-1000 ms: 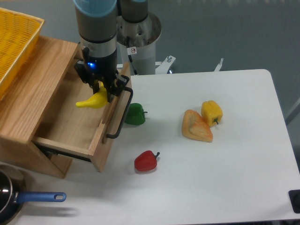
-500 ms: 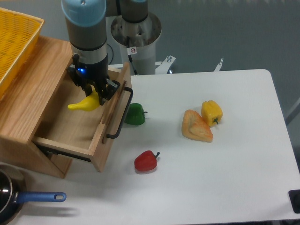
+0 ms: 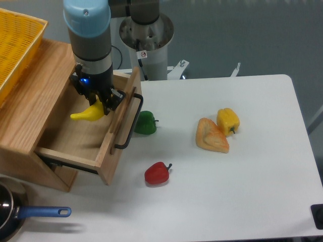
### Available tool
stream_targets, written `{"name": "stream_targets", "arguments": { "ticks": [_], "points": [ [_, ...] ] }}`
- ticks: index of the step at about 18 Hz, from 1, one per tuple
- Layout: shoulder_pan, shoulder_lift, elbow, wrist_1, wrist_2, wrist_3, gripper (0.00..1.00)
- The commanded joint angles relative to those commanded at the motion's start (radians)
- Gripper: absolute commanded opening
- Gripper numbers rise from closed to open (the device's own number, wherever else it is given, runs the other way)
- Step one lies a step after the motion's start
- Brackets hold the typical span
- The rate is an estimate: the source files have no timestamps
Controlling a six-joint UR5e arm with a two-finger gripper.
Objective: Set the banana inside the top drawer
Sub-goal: 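Lower the banana into the drawer interior, then hold the banana low inside the drawer, adjusting its position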
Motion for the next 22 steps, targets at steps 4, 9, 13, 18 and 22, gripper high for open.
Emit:
{"name": "stream_targets", "arguments": {
  "ticks": [4,9,13,18,22],
  "points": [
    [-0.006,-0.008,-0.002,0.011,0.002,-0.014,0.41],
    [-0.009,-0.015,0.0,0.035,0.002,-0.035,0.41],
    [-0.02,-0.023,0.0,0.037,0.003,-0.037,0.41],
    [-0.021,-0.023,-0.005,0.037,0.003,-0.043,0.41],
    [-0.026,-0.023,-0.005,0.037,0.003,-0.043,0.41]
  ]
}}
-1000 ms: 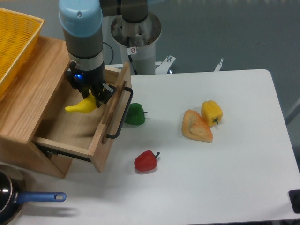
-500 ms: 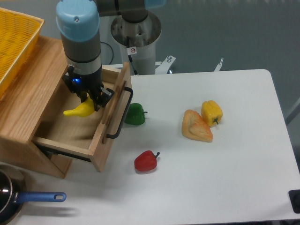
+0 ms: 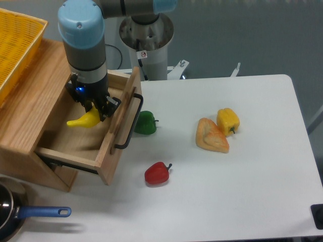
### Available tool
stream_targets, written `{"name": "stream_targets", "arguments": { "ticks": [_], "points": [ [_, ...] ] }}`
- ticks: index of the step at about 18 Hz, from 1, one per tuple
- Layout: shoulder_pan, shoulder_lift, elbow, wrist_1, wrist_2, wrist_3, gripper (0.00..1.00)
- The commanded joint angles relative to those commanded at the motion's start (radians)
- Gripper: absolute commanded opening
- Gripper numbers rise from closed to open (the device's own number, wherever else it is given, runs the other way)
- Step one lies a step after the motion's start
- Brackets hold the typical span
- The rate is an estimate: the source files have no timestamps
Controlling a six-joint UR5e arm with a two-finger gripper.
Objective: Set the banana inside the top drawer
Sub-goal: 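Hold the banana low inside the drawer, adjusting its position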
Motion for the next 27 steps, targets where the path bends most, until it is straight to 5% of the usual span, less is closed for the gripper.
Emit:
{"name": "stream_targets", "arguments": {
  "ticks": [27],
  "points": [
    [-0.022,-0.021,-0.008,0.015,0.0,-0.014,0.45]
  ]
}}
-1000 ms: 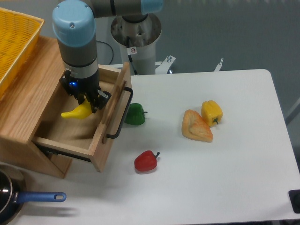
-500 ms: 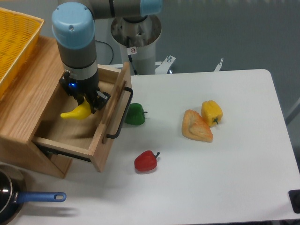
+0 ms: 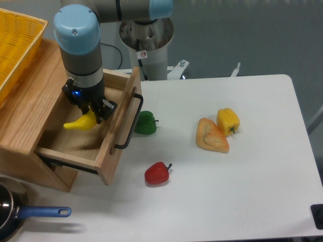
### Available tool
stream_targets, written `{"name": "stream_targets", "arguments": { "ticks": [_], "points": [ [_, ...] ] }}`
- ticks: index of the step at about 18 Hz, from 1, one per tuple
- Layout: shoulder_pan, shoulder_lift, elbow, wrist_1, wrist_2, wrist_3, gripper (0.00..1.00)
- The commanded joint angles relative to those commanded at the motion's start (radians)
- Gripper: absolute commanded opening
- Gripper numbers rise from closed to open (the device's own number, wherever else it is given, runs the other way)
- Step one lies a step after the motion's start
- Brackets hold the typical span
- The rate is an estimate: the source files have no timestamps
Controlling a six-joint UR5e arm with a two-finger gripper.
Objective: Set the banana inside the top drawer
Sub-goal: 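Hold the banana low inside the drawer, adjusting its position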
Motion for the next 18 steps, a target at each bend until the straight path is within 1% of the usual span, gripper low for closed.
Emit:
{"name": "stream_targets", "arguments": {
  "ticks": [18],
  "points": [
    [-0.014,-0.003,0.0,0.0,0.002,0.0,0.45]
  ]
}}
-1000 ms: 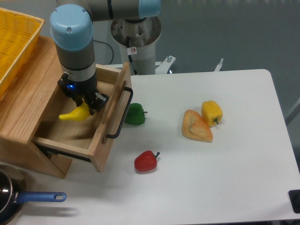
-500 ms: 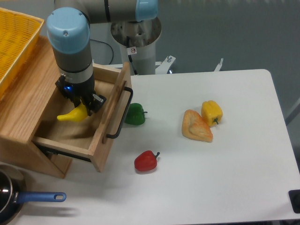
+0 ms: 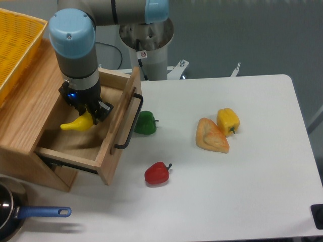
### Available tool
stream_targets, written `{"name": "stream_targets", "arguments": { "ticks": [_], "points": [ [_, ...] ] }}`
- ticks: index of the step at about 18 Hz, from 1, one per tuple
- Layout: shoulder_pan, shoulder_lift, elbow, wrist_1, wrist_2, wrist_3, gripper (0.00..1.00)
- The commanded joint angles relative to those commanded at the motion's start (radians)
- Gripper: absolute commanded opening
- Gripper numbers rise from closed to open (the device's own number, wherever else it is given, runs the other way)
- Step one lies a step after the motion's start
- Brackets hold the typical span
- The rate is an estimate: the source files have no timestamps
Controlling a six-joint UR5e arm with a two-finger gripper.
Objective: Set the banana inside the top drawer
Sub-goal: 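Hold the banana low inside the drawer, adjusting its position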
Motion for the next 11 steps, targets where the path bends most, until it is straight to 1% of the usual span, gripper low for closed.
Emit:
{"name": "stream_targets", "arguments": {
  "ticks": [11],
  "points": [
    [-0.002,-0.008,0.0,0.0,0.003,0.008,0.46]
  ]
}}
